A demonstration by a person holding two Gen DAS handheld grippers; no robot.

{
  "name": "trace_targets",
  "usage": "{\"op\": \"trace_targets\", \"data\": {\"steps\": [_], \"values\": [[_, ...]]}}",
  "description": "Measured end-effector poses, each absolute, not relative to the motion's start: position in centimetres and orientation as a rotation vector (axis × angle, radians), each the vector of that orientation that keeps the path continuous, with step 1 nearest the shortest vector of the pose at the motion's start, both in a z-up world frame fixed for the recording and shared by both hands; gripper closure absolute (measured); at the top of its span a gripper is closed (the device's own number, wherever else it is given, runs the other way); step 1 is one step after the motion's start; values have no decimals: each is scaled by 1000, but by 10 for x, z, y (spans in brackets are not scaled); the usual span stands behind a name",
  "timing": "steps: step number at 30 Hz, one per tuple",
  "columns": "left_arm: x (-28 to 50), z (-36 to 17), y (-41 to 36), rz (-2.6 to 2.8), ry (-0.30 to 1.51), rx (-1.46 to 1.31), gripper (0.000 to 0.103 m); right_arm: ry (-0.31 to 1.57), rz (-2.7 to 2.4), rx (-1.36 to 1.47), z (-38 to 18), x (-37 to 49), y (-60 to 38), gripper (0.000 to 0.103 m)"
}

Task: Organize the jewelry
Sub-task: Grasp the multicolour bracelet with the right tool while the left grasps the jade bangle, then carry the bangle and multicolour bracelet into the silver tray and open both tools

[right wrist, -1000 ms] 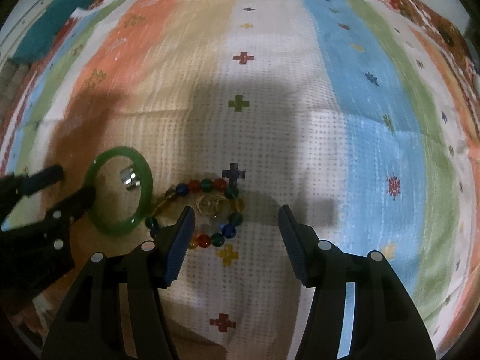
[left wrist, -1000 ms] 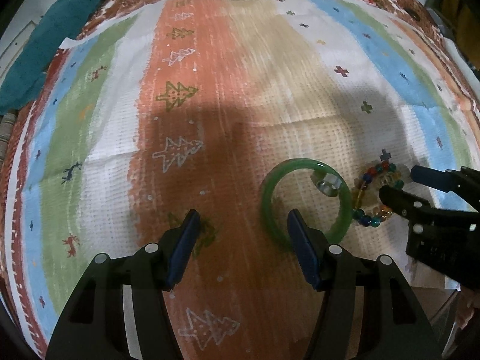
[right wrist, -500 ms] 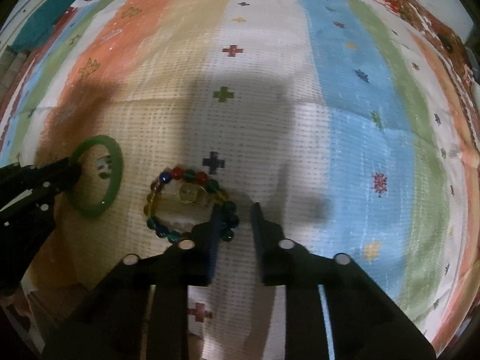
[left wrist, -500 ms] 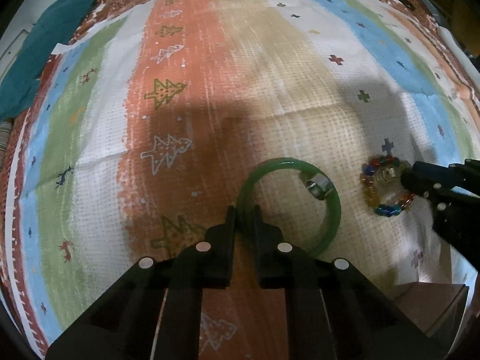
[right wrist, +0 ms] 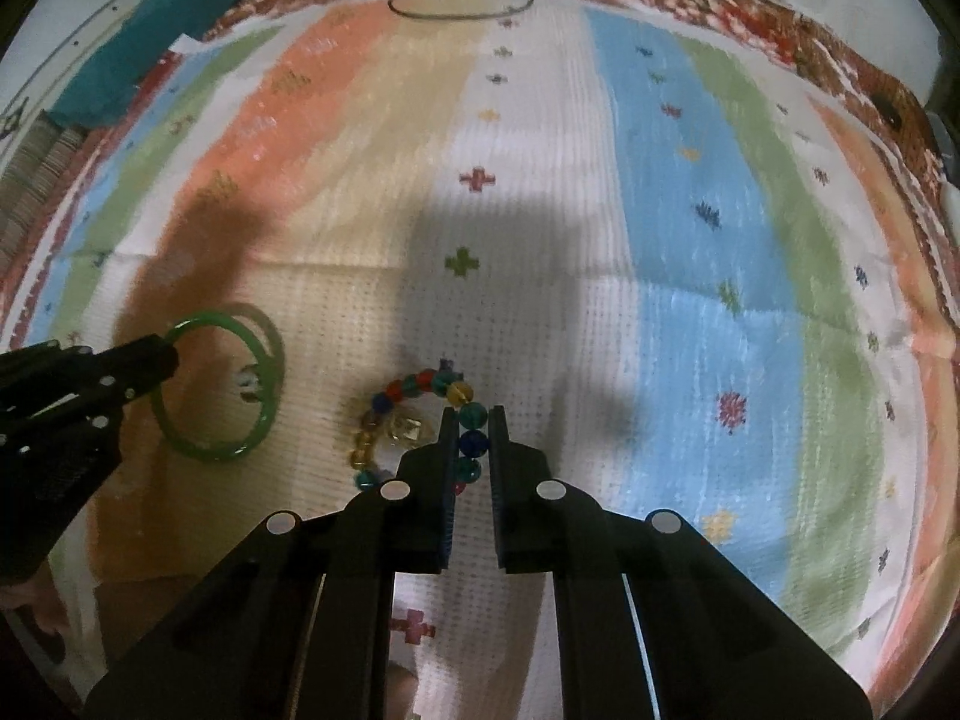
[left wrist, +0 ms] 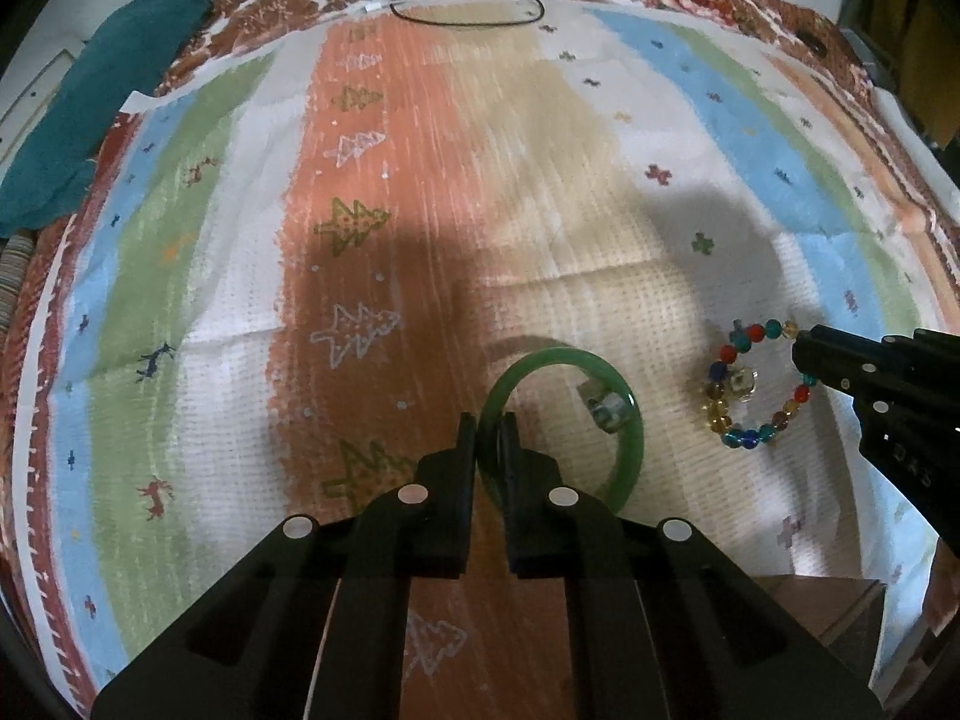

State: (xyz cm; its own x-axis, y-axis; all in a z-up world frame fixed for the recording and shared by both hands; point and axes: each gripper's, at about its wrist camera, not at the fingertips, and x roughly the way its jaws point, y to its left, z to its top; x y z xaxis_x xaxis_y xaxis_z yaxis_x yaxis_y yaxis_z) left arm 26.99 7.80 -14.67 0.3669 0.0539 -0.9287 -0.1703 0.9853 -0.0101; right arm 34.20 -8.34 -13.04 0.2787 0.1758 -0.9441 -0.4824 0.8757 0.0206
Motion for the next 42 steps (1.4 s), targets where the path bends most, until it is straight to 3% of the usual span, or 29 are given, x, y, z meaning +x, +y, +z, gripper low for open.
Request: {"op": "trace_targets", "data": {"steps": [42], "values": [[206, -53, 45, 134, 976, -97, 95, 963, 556, -202, -38, 276, -97, 92]]}}
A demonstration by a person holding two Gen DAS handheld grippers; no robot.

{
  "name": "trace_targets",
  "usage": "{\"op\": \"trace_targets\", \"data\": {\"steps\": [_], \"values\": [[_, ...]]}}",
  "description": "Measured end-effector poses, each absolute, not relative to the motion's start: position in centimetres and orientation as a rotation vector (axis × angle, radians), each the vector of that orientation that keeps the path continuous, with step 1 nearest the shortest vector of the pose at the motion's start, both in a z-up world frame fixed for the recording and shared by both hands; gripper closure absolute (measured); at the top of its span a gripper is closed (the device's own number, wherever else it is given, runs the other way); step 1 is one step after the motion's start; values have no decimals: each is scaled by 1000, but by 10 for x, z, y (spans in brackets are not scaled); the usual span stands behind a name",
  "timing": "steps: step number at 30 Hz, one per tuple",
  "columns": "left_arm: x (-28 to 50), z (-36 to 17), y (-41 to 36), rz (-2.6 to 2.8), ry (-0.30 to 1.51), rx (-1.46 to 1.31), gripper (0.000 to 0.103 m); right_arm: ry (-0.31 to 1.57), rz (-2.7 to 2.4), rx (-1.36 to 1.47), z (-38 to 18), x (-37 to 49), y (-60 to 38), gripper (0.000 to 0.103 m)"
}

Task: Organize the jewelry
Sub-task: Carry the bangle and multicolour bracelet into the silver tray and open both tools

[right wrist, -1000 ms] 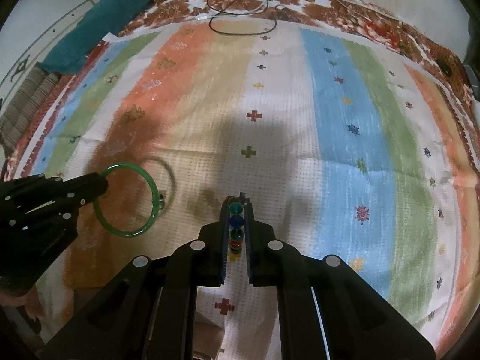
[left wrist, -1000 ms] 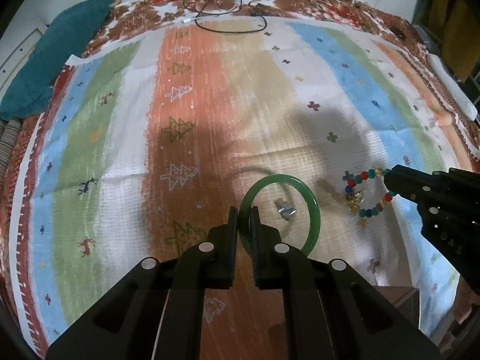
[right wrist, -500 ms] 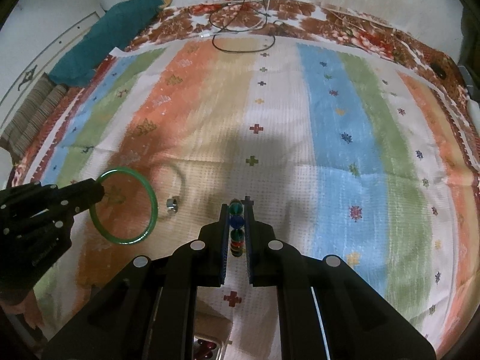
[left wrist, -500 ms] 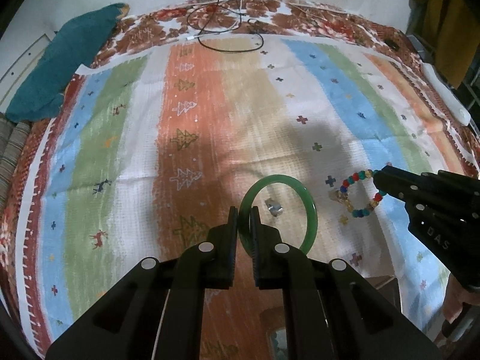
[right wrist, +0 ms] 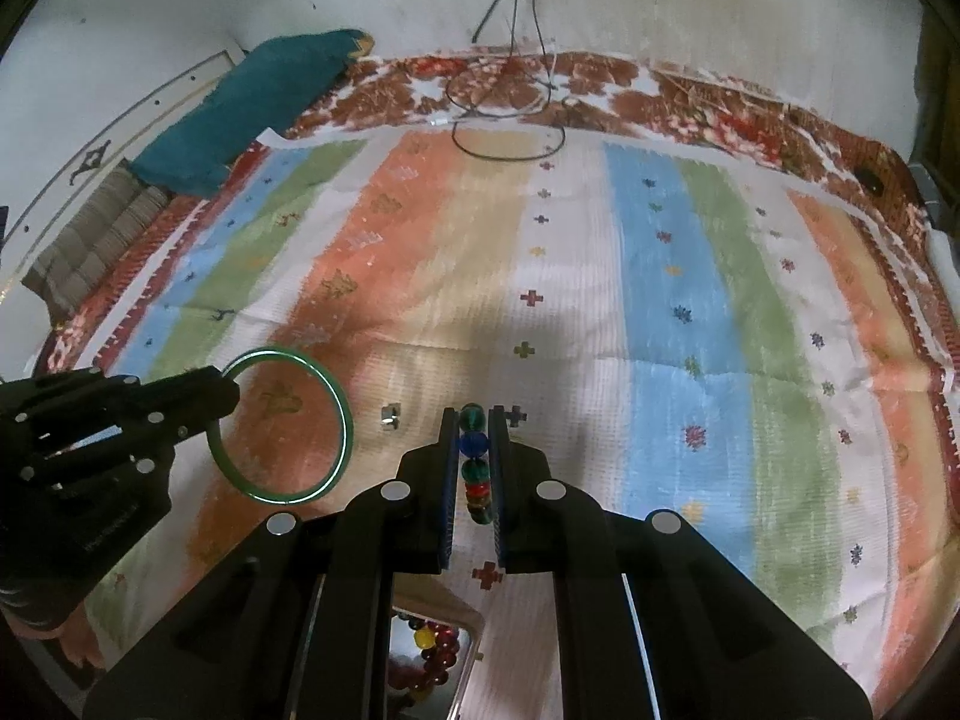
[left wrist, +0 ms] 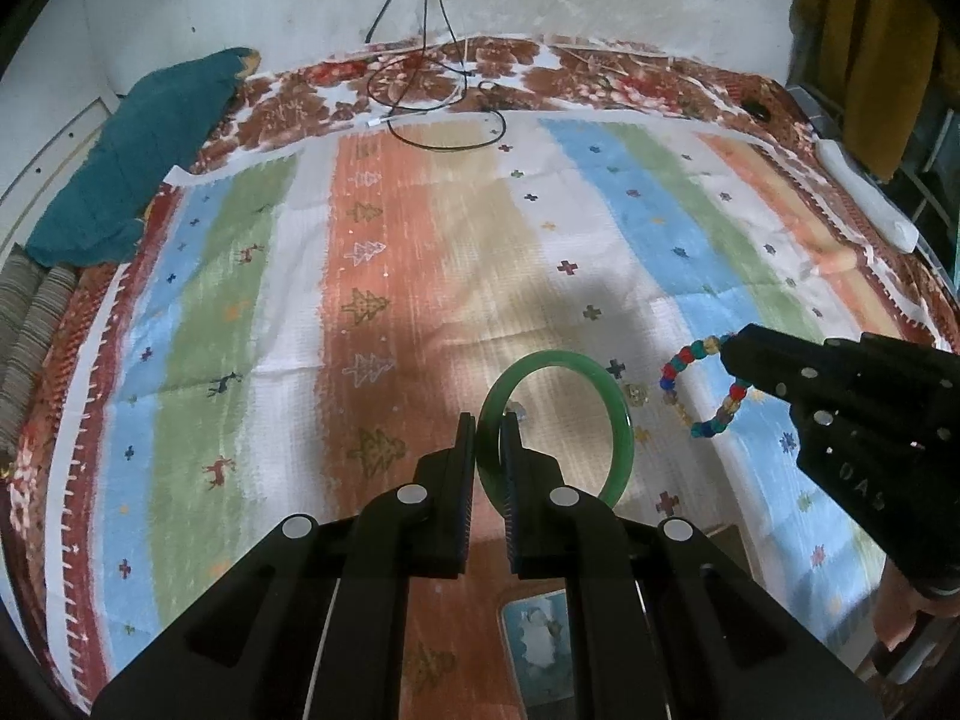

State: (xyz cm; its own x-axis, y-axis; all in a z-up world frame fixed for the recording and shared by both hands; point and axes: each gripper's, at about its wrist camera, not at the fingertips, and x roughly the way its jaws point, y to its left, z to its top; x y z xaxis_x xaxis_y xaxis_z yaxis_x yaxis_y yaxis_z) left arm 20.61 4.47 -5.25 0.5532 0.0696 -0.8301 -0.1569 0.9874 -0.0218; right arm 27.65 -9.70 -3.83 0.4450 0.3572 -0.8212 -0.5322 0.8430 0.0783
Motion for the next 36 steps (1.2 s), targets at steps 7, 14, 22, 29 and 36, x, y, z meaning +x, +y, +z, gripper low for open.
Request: {"op": "trace_targets", "data": {"steps": [7, 14, 22, 29, 36], "values": [[190, -41, 42, 136, 947, -100, 95, 937, 572, -198, -29, 262, -103, 92], [173, -34, 37, 123, 925, -112, 95, 930, 581, -196, -23, 249, -110, 92], [155, -32, 33, 134, 913, -112, 95, 914, 585, -183, -18, 232, -119, 92], [141, -30, 29, 128, 902, -111, 95, 908, 593, -185, -17, 220, -122, 92], [123, -27, 21, 120, 888, -100, 95, 901, 613, -184, -13, 206, -126, 92]]}}
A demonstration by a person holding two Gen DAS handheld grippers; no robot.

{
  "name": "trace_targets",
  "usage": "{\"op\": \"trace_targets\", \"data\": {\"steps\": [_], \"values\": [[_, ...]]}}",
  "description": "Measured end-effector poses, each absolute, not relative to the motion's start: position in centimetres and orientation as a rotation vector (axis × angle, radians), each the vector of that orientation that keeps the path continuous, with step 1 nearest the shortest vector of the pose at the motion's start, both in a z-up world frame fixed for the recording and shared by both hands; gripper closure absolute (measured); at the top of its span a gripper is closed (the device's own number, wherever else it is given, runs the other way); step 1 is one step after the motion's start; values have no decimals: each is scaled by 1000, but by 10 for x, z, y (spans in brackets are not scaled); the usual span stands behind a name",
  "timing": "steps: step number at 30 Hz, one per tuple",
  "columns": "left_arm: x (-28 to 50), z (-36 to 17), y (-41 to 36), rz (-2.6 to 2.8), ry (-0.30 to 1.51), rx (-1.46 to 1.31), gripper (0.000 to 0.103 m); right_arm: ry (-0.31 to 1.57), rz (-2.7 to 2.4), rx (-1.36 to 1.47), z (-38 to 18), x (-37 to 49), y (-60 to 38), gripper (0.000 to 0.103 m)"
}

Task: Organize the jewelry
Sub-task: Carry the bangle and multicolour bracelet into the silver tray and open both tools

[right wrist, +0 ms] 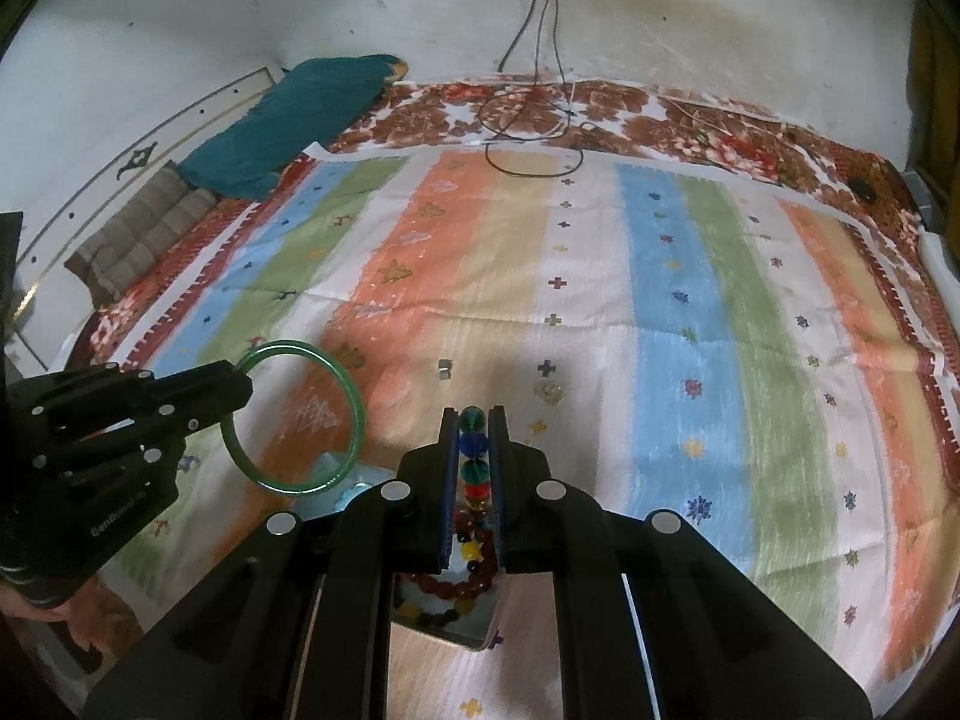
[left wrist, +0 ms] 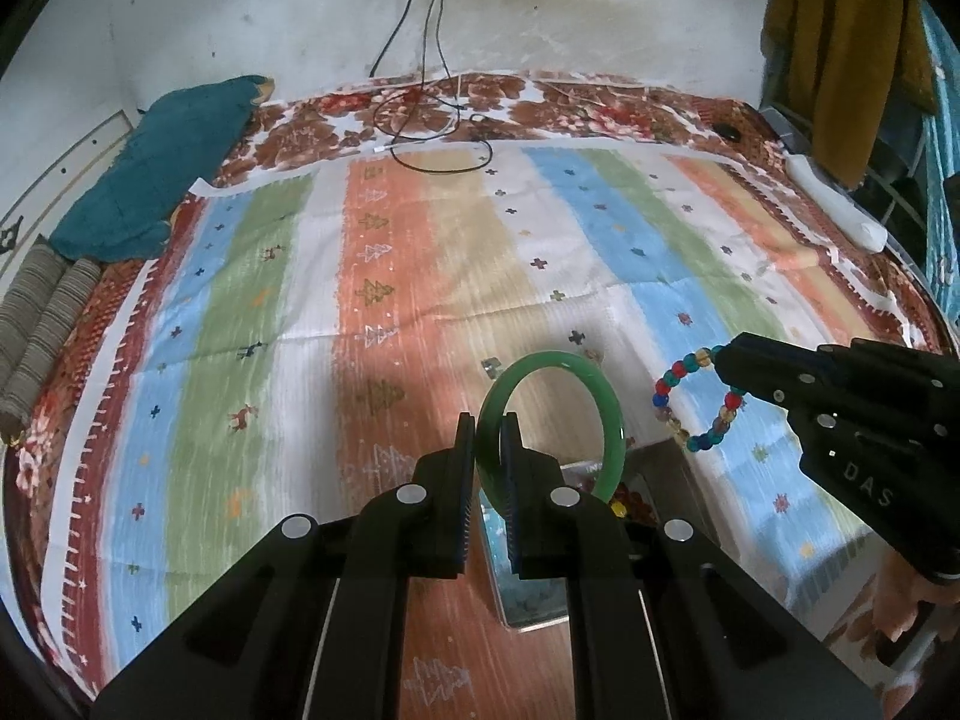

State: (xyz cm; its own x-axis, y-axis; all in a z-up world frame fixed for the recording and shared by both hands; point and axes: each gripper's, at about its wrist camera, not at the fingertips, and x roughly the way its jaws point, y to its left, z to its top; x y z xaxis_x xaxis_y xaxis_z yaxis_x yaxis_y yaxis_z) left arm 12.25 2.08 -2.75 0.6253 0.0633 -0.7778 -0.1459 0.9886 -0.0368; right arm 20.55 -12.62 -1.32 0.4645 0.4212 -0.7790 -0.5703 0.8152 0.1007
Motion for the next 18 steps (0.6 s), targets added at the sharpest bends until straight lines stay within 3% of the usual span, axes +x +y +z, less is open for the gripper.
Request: {"op": "trace_targets", "data": {"steps": [18], "values": [[103, -28, 9, 80, 879, -100, 94, 913, 654, -175, -13, 182, -130, 92]]}}
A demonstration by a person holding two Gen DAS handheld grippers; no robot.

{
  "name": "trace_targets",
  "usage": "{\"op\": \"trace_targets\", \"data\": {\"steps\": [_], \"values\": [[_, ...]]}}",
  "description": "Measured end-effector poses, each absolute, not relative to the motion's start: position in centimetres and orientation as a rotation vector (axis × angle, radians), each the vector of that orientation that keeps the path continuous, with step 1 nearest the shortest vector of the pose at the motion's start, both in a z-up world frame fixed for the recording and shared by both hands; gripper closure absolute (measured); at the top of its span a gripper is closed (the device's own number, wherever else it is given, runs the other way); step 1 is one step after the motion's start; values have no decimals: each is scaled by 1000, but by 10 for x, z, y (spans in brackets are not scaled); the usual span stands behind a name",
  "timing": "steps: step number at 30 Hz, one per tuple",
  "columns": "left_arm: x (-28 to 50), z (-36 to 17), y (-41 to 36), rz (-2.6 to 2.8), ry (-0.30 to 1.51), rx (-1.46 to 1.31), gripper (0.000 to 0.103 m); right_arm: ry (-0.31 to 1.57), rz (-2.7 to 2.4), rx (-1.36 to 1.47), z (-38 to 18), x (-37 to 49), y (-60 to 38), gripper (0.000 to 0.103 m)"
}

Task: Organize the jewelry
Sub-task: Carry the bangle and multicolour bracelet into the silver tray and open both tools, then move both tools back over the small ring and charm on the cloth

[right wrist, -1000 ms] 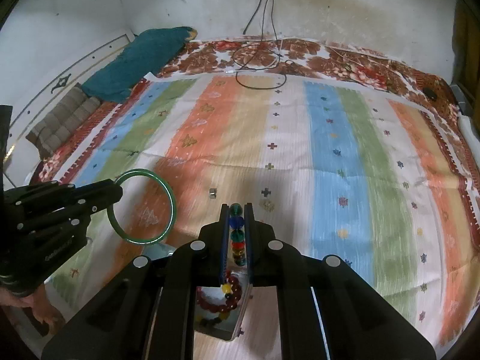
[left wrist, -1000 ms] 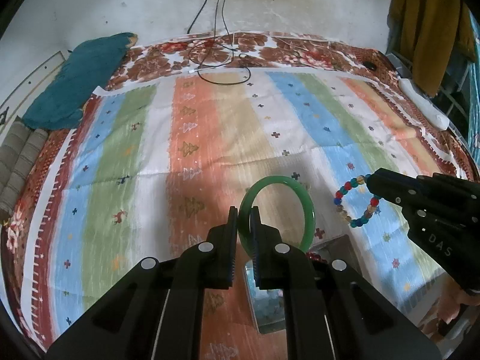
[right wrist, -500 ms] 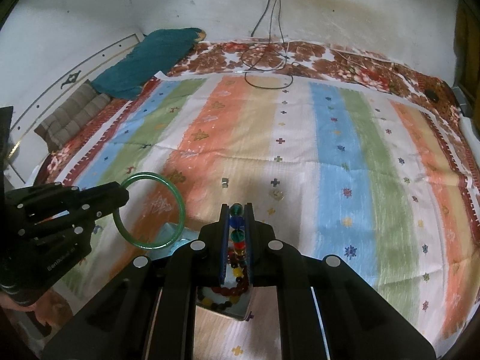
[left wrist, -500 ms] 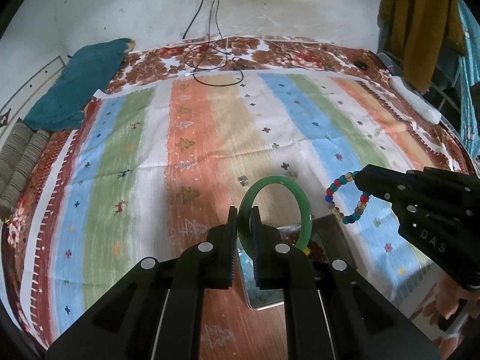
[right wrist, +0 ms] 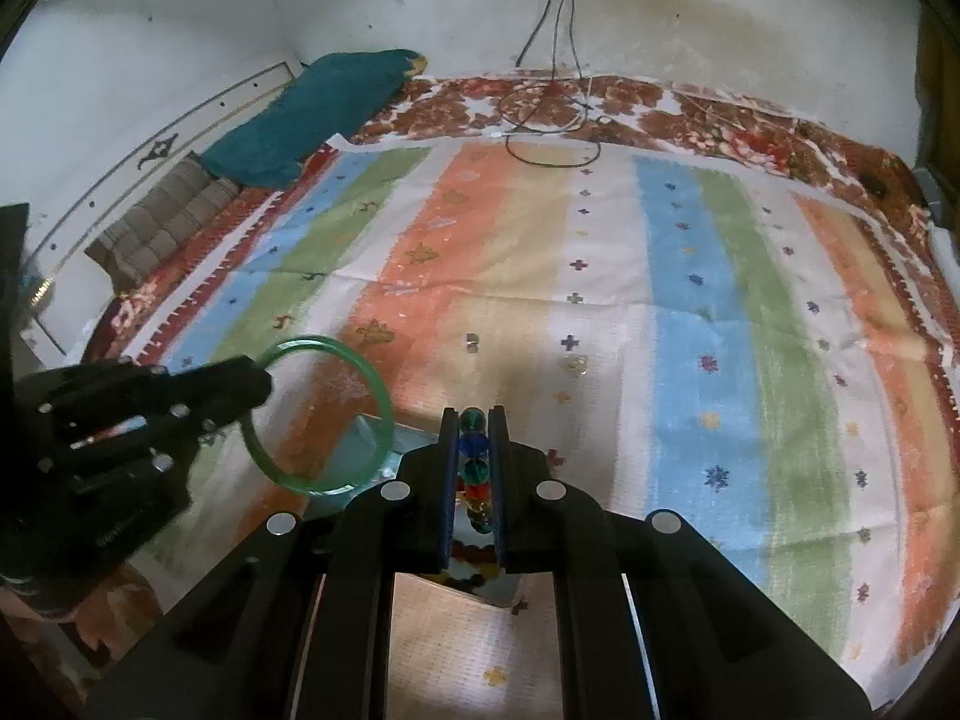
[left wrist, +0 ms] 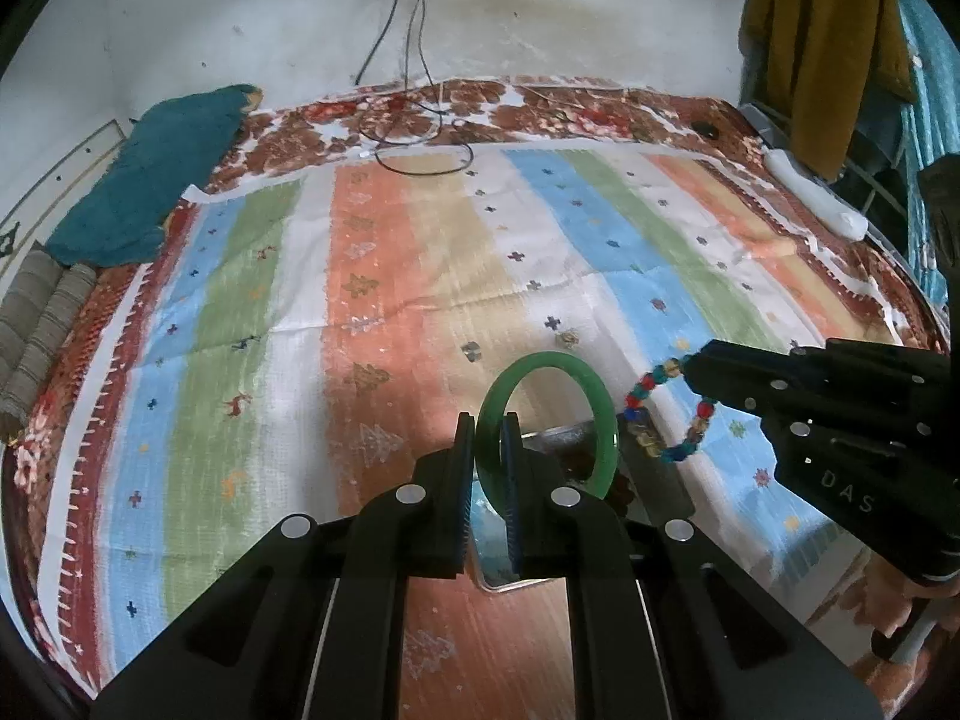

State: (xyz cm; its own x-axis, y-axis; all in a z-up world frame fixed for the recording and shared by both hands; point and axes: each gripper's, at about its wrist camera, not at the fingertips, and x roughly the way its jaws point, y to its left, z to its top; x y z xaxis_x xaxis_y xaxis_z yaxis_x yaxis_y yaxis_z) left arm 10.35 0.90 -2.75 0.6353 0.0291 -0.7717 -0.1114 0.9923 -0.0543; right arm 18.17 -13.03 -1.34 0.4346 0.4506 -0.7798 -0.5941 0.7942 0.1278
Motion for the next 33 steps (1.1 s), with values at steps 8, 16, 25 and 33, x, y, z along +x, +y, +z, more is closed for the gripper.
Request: {"op": "trace_targets", "data": {"steps": [8, 16, 25, 33], "values": [[106, -29, 18, 124, 891, -127, 88, 957, 581, -170, -20, 191, -136, 83], [114, -35, 25, 148, 913, -145, 70, 1005, 532, -150, -28, 207, -141, 68], [135, -43, 33, 146, 935, -183, 56, 1041, 506, -169, -38, 229, -134, 58], [160, -52, 39, 149, 964, -159, 51, 1072, 495, -186, -48, 250, -127, 51]]}}
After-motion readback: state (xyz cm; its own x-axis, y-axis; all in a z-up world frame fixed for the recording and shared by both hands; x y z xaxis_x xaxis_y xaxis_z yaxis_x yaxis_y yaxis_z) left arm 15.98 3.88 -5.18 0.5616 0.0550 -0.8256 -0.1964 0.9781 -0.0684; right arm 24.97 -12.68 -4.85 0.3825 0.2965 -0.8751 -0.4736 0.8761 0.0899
